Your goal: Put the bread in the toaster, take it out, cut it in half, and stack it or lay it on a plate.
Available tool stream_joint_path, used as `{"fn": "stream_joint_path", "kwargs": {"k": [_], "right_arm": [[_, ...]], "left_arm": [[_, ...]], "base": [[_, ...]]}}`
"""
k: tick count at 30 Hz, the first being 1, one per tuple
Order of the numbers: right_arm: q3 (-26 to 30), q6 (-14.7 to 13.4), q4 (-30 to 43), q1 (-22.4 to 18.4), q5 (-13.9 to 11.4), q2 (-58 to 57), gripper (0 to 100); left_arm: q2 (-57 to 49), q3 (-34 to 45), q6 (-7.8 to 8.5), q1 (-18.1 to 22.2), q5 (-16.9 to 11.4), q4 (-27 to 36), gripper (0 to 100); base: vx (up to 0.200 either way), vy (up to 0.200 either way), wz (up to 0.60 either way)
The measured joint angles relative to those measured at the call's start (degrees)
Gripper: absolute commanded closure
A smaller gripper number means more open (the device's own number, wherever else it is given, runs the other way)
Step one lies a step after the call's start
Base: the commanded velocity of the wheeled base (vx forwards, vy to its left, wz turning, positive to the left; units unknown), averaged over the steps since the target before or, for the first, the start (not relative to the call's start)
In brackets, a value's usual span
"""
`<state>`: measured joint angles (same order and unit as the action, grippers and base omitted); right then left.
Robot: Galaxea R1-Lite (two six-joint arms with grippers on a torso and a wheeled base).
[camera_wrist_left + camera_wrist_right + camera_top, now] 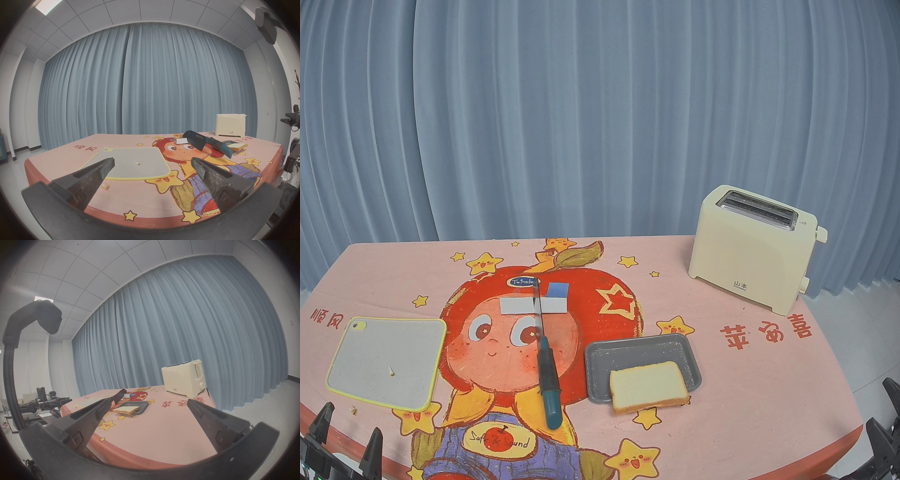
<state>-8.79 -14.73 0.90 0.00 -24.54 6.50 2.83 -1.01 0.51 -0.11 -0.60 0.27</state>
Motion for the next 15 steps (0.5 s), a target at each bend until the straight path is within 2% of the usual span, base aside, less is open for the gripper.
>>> {"fn": "stream_joint_path", "kwargs": {"k": [6,9,13,15], "right_arm": [[-0.9,-0.4,0.0,0.0,-1.3,2.5,0],[-1.6,-3.2,-0.1,0.3,-2.3,4.5,0],[-3.4,-7.4,0.0,1.3,-6.0,6.6,0],[-4.4,-8.3,0.2,1.8,-7.4,7.5,0]], "left_arm": [[0.0,0.0,0.02,0.0,0.0,0.0,0],[0.0,0.0,0.02,0.0,0.0,0.0,0],[0.0,0.0,0.02,0.0,0.0,0.0,0],[0.0,0.0,0.02,0.0,0.0,0.0,0]], "base": [[0.0,0.0,0.0],[0.0,0.0,0.0],[0.0,0.0,0.0],[0.0,0.0,0.0]]}}
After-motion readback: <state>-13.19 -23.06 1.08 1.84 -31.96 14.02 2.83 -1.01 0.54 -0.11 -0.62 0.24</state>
